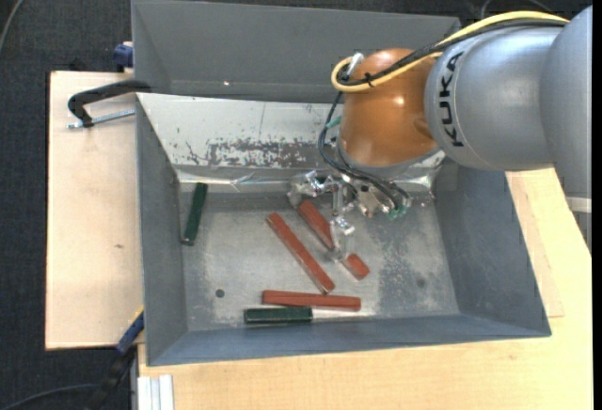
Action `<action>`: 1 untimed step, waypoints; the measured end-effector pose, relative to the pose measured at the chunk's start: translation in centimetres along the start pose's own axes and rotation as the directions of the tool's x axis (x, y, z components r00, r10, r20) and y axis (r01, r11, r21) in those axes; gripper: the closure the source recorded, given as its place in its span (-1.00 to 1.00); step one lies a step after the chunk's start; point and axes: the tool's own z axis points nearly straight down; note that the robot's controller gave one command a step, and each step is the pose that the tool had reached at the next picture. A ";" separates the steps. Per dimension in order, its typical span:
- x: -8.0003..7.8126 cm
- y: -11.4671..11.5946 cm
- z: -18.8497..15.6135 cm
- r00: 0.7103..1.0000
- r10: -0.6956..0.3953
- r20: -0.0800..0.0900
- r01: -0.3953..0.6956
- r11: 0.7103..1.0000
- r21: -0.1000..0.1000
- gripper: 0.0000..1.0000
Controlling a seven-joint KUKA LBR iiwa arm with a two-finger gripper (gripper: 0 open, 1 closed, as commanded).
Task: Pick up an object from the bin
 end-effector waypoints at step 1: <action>-1.0 -0.4 -1.9 0.952 0.304 0.010 -0.304 0.953 0.001 -1.00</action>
Offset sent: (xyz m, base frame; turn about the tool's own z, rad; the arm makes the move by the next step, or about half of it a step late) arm 0.0086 -0.0003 0.0167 0.3095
